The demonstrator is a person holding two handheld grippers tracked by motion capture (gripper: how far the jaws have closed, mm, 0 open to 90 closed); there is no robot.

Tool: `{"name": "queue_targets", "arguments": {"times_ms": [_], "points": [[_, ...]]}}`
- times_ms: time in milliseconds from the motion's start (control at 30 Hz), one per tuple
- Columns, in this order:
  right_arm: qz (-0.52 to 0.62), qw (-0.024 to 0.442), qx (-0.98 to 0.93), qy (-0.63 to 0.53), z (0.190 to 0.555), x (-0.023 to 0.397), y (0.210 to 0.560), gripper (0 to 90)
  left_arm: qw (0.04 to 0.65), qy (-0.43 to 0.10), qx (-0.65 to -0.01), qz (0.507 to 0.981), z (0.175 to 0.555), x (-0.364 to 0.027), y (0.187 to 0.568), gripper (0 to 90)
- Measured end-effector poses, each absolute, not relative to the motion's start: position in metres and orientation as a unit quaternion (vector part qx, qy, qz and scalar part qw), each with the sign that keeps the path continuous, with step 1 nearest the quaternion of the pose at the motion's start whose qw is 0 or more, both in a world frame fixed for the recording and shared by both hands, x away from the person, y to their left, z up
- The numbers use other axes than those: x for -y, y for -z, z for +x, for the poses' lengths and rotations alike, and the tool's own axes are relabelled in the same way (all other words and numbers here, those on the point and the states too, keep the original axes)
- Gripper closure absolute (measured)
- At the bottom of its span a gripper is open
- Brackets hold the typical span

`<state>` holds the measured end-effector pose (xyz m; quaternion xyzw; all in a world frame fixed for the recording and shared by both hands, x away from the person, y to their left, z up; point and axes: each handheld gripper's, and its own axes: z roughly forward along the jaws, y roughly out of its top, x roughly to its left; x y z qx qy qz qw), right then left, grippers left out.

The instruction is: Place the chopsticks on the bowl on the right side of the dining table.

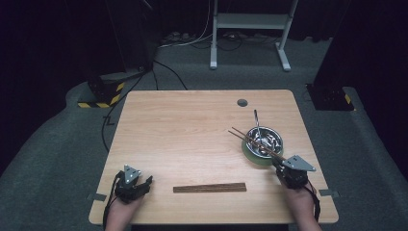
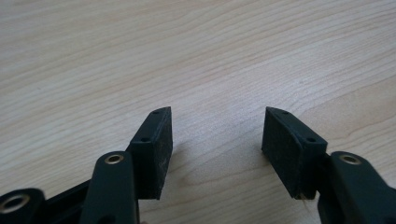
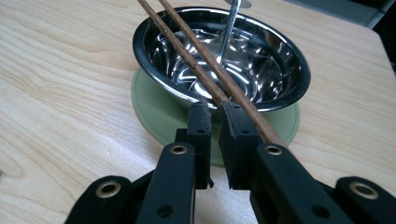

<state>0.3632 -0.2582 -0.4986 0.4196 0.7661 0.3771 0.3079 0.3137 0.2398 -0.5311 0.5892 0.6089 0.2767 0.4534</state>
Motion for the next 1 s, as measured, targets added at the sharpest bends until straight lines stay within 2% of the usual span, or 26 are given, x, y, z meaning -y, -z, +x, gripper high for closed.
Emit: {"name": "queue_targets", "arguments": {"times_ms": [167, 333, 400, 600, 767, 1000], "points": [[0.428, 0.311, -0.762, -0.373, 0.364, 0.259, 0.497, 80.8, 0.498, -0.277, -0.601, 0.560, 0.313, -0.233, 0.505, 47.2], [0.436, 0.317, -0.758, -0.368, 0.365, 0.263, 0.497, 80.5, 0.517, -0.271, -0.589, 0.559, 0.322, -0.221, 0.487, 49.2], [0.438, 0.313, -0.758, -0.368, 0.368, 0.265, 0.496, 79.9, 0.536, -0.249, -0.580, 0.561, 0.330, -0.205, 0.471, 51.2], [0.446, 0.311, -0.761, -0.353, 0.381, 0.267, 0.493, 79.8, 0.560, -0.233, -0.545, 0.578, 0.339, -0.167, 0.453, 50.7], [0.451, 0.314, -0.759, -0.349, 0.386, 0.269, 0.489, 79.7, 0.565, -0.215, -0.549, 0.577, 0.349, -0.149, 0.454, 48.4], [0.454, 0.323, -0.757, -0.341, 0.385, 0.269, 0.491, 79.6, 0.540, -0.216, -0.544, 0.605, 0.369, -0.115, 0.465, 46.0]]}}
